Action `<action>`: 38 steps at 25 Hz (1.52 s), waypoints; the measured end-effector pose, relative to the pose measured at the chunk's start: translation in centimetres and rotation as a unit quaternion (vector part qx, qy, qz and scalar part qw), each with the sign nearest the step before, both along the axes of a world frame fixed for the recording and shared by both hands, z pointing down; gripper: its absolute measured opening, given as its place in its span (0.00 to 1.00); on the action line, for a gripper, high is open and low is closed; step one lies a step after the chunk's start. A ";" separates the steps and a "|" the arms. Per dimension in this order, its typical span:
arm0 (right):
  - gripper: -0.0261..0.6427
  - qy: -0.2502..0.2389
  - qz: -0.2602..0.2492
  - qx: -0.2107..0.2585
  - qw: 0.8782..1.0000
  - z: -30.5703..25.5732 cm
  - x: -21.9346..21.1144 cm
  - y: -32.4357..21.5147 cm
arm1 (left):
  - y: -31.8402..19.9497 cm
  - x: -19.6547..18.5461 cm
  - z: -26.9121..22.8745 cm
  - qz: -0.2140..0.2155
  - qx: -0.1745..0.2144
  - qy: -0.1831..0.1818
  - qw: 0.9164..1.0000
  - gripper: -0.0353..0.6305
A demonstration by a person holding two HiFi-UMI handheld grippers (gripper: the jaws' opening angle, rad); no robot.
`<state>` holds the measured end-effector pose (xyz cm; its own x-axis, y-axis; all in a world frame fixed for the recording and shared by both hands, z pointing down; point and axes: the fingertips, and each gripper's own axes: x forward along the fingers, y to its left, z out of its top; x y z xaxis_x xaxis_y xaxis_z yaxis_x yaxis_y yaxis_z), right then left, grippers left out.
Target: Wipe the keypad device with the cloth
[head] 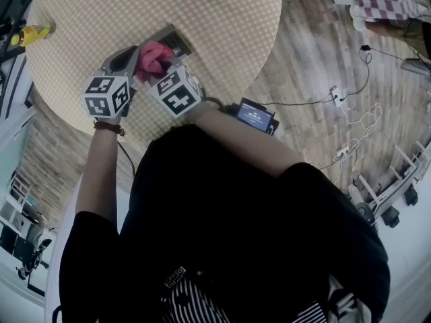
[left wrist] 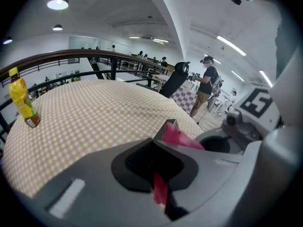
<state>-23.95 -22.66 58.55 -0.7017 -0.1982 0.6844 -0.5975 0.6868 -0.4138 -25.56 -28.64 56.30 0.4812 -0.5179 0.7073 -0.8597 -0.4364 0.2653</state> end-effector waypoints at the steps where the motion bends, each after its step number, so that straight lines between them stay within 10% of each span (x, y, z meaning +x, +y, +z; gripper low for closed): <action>1: 0.15 -0.005 0.010 0.005 1.000 -0.8 0.2 -1.0 | 0.1 0.0 0.0 0.000 0.000 0.001 1.000 0.05; 22: 0.15 -0.005 0.021 0.016 1.000 -1.4 0.6 -2.2 | 0.0 -0.1 -0.1 -0.005 0.004 0.002 1.000 0.05; 31: 0.15 0.035 -0.052 0.007 0.998 3.4 1.1 2.2 | -0.1 -0.1 0.1 0.007 -0.004 0.003 1.000 0.05; 38: 0.15 0.006 0.034 0.037 0.999 -1.1 3.1 -3.6 | -0.1 0.0 0.0 0.001 -0.001 0.001 1.000 0.06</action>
<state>-20.83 -26.25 57.41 -0.6770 -0.2950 0.6742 -0.6481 0.6731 -0.3562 -25.58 -28.74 56.30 0.4837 -0.5154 0.7074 -0.8583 -0.4376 0.2680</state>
